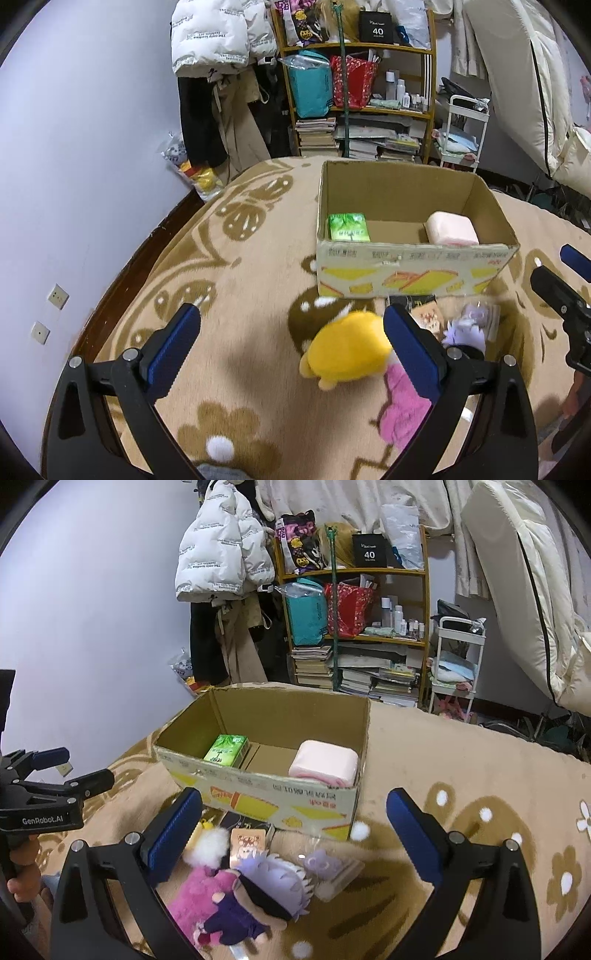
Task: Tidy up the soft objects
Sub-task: 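Grasp yellow plush with left gripper while right gripper grasps white-haired doll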
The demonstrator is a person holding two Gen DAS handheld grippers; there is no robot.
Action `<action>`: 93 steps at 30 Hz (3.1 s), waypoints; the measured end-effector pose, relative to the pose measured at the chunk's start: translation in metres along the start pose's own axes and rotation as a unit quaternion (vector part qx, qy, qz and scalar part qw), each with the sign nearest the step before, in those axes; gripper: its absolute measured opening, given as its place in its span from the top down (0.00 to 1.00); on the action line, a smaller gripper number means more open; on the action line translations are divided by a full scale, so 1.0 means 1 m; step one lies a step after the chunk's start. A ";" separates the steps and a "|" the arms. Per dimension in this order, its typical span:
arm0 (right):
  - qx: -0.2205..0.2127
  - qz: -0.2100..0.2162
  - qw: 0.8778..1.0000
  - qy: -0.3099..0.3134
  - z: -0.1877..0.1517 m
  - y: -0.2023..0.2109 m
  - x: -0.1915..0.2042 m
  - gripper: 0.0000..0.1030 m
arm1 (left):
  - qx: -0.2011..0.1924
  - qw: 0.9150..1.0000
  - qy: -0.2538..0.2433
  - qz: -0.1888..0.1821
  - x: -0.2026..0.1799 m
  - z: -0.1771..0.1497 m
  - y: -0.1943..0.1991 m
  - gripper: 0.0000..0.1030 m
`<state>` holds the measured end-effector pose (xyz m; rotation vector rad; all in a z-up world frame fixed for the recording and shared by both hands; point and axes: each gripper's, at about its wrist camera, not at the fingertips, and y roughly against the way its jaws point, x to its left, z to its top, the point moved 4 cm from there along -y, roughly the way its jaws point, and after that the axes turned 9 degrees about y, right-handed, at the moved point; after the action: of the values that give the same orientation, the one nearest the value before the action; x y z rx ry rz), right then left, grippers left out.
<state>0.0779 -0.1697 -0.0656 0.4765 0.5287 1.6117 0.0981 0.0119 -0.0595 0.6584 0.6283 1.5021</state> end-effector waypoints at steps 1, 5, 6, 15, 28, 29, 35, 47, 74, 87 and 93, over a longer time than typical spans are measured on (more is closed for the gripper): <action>0.002 0.000 1.000 -0.004 -0.002 0.002 0.001 0.00 | 0.001 1.000 0.001 0.000 0.001 -0.002 0.002 0.04; 0.006 0.002 1.000 -0.014 -0.007 0.007 0.003 0.00 | 0.004 1.000 -0.003 0.000 0.002 -0.008 0.008 0.04; 0.006 0.003 1.000 -0.015 -0.008 0.008 0.004 0.00 | 0.003 1.000 -0.008 0.000 0.001 -0.009 0.009 0.04; 0.028 0.005 0.999 -0.017 -0.016 -0.001 0.007 0.00 | 0.026 0.999 -0.018 0.004 -0.005 -0.012 -0.004 0.04; 0.070 0.017 0.997 -0.037 -0.028 -0.024 0.009 0.00 | 0.061 0.997 -0.046 0.007 -0.016 -0.023 -0.024 0.04; 0.073 0.017 0.996 -0.039 -0.029 -0.025 0.009 0.00 | 0.062 0.997 -0.047 0.007 -0.017 -0.024 -0.025 0.04; 0.093 0.023 0.993 -0.064 -0.036 -0.037 0.005 0.00 | 0.087 0.995 -0.052 -0.013 -0.023 -0.029 -0.037 0.04; 0.140 0.039 0.981 -0.125 -0.056 -0.068 -0.004 0.00 | 0.142 0.988 -0.058 -0.015 -0.034 -0.041 -0.071 0.04; 0.252 0.070 0.956 -0.136 -0.098 -0.114 0.019 0.04 | 0.210 0.975 -0.070 -0.011 -0.043 -0.059 -0.119 0.23; 0.239 0.064 0.960 -0.132 -0.093 -0.104 0.019 0.33 | 0.190 0.979 -0.074 -0.026 -0.048 -0.060 -0.104 0.44; 0.220 0.054 0.966 -0.123 -0.086 -0.091 0.014 0.34 | 0.173 0.983 -0.058 -0.034 -0.040 -0.057 -0.084 0.45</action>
<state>0.0985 -0.1533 -0.1887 1.0390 0.6815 1.5071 0.1147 -0.0250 -0.1612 0.9735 0.8231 1.2920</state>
